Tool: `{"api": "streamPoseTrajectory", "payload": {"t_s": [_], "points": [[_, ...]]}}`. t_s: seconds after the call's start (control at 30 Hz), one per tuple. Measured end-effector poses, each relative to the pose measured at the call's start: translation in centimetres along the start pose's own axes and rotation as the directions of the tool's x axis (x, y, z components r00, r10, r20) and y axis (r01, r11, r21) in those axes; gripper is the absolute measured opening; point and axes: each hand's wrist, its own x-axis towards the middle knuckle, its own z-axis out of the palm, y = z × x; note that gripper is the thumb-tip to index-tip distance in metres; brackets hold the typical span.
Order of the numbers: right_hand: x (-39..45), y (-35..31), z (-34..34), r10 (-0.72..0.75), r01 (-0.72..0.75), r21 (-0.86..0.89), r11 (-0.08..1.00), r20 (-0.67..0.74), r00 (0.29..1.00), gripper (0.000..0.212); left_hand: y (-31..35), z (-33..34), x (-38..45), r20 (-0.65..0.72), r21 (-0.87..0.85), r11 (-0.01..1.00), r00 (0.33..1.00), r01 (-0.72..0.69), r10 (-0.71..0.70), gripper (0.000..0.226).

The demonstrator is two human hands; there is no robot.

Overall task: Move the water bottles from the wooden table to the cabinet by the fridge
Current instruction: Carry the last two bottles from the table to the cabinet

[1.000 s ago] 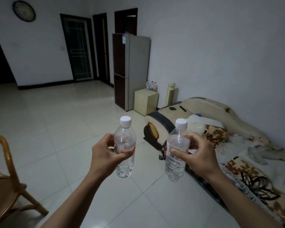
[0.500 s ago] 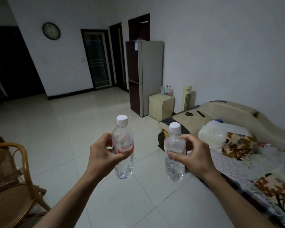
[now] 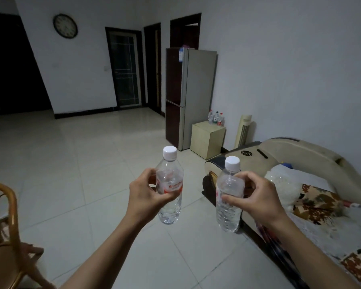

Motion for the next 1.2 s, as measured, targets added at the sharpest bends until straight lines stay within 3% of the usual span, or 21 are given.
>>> {"api": "streamPoseTrajectory", "payload": {"t_s": [0.43, 0.83, 1.2], "points": [[13.6, -0.6, 9.4, 0.037, -0.045, -0.06, 0.997, -0.117, 0.992, 0.049, -8.7, -0.7, 13.8, 0.084, -0.058, 0.998, 0.996, -0.005, 0.009, 0.052], [29.9, 8.8, 13.9, 0.051, -0.055, -0.022, 0.998, -0.135, 0.99, 0.055, -15.0, 5.2, 30.2, 0.064, 0.049, 0.998, 0.997, 0.048, -0.051, 0.049], [45.1, 14.0, 17.5, 0.091, -0.093, -0.009, 0.996, -0.095, 0.991, 0.054, -20.7, 9.5, 45.2, 0.043, 0.048, 0.997, 0.997, 0.06, -0.062, 0.051]]}}
